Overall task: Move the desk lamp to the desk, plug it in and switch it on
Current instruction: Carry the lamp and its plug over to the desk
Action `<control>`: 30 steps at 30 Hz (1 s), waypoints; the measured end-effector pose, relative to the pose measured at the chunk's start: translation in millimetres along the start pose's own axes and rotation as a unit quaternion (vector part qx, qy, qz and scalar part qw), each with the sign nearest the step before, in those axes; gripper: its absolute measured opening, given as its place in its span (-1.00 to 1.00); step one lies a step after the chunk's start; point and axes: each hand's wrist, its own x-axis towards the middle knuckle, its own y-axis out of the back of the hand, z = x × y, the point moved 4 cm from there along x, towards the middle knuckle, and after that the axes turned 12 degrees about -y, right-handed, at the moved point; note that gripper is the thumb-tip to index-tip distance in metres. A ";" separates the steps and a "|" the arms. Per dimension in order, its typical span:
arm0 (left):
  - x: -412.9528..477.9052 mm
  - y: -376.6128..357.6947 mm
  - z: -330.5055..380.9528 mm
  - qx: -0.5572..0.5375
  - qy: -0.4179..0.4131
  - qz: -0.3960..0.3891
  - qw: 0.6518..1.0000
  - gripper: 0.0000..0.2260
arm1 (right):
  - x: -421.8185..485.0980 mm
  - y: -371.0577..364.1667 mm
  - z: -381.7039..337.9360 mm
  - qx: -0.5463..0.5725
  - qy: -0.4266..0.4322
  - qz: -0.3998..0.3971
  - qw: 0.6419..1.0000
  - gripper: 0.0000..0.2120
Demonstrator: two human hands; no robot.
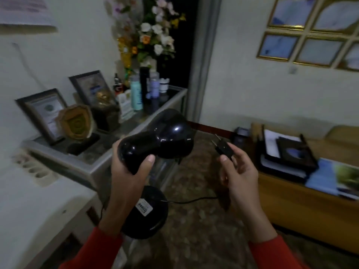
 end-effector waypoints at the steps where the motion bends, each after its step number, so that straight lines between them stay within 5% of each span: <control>1: -4.8 -16.5 4.2 -0.019 0.006 -0.009 1.000 -0.68 | -3.5 18.5 -3.1 0.000 0.001 0.017 1.000 -0.71; 6: -26.1 -111.0 22.3 -0.158 0.019 -0.078 0.984 -0.58 | -17.4 117.2 -11.9 0.013 -0.005 0.098 0.995 -0.71; 9: -40.3 -179.6 33.8 -0.215 0.028 -0.111 0.970 -0.72 | -23.6 184.3 -16.5 0.020 -0.001 0.151 0.988 -0.73; 19: -110.3 -416.9 101.2 -0.319 0.032 -0.241 0.916 -0.62 | -45.7 418.9 -30.6 0.002 0.001 0.306 0.952 -0.75; 30: -166.3 -650.9 142.4 -0.405 0.069 -0.295 0.863 -0.50 | -14.5 617.0 -43.1 -0.045 0.011 0.420 0.906 -0.75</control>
